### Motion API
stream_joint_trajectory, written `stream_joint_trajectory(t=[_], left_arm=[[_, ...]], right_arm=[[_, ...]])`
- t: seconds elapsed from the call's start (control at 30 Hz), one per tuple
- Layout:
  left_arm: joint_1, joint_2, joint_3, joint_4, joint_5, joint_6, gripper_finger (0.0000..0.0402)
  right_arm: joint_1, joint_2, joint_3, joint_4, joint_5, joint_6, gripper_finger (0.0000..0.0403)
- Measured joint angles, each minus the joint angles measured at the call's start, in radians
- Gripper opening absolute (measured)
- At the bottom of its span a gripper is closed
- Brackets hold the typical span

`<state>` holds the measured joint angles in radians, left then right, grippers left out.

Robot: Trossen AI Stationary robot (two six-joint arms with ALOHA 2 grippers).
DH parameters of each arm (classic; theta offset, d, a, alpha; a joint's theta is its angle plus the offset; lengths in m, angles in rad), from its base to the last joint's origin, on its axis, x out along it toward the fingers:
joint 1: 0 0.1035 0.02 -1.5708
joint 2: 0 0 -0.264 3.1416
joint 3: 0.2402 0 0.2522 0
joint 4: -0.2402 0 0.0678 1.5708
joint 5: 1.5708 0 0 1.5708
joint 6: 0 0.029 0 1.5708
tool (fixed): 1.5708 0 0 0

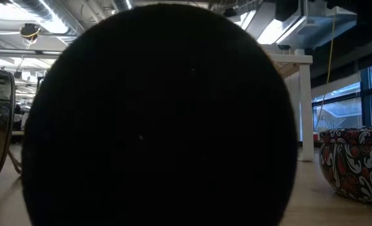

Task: Pick & Place candle stick holders
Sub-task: Put the middle big silver scented candle on the shelf

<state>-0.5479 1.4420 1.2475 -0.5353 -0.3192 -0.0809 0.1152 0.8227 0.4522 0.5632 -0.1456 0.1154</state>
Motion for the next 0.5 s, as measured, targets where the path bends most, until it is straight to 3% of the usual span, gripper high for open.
stream_joint_trajectory(t=[0.2, 0.4, 0.5], left_arm=[[0.008, 0.075, 0.046, -0.035, 0.044, -0.056, 0.0111], [0.004, 0.155, 0.135, -0.06, 0.192, -0.116, 0.0166], [-0.007, 0.187, 0.188, -0.117, 0.216, -0.116, 0.0186]], right_arm=[[-0.003, 0.0, 0.0, -0.005, 0.007, 0.0, 0.0328], [-0.003, 0.0, 0.0, -0.036, 0.027, 0.0, 0.0328], [-0.003, -0.001, 0.0, -0.053, 0.049, 0.005, 0.0328]])
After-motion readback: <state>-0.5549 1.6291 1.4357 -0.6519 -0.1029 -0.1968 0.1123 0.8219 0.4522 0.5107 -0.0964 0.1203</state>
